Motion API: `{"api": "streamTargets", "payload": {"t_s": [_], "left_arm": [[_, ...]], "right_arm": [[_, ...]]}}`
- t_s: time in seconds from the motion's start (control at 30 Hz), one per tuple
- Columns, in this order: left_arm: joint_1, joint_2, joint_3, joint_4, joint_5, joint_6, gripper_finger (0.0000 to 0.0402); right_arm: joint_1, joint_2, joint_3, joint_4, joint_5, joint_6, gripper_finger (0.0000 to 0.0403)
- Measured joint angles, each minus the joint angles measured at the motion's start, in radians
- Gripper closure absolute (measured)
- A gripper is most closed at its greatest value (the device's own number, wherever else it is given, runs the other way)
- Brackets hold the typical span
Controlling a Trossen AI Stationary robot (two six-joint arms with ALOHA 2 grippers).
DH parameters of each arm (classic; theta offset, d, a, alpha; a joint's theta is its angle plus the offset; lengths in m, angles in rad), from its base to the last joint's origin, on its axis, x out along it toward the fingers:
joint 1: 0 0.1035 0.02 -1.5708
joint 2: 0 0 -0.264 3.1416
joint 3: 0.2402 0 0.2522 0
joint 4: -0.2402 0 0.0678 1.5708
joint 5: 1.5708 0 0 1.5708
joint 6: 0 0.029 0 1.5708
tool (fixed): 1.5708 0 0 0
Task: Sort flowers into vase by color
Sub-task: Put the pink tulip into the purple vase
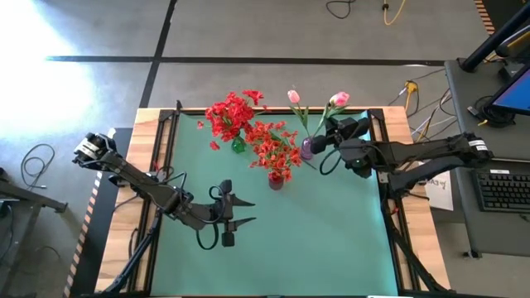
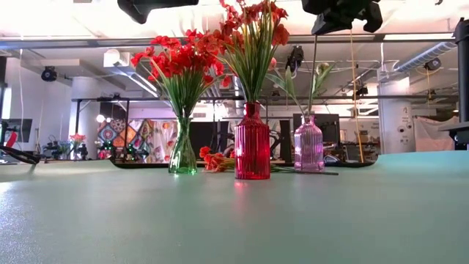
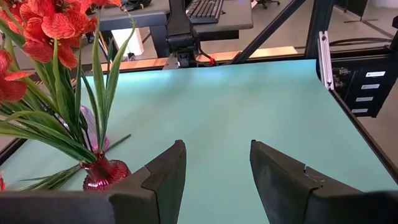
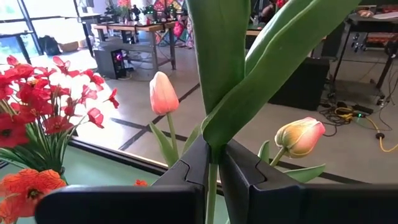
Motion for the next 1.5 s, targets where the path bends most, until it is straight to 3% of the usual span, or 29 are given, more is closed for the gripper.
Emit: {"api": "streamTargets", "payload": {"t_s": [1.5], "left_arm": [[0.000, 0.000, 0.000, -0.005, 0.001, -0.018, 0.0237]], "right_arm": [[0.000, 0.001, 0.000, -0.006, -0.025, 0.004, 0.0377]]}}
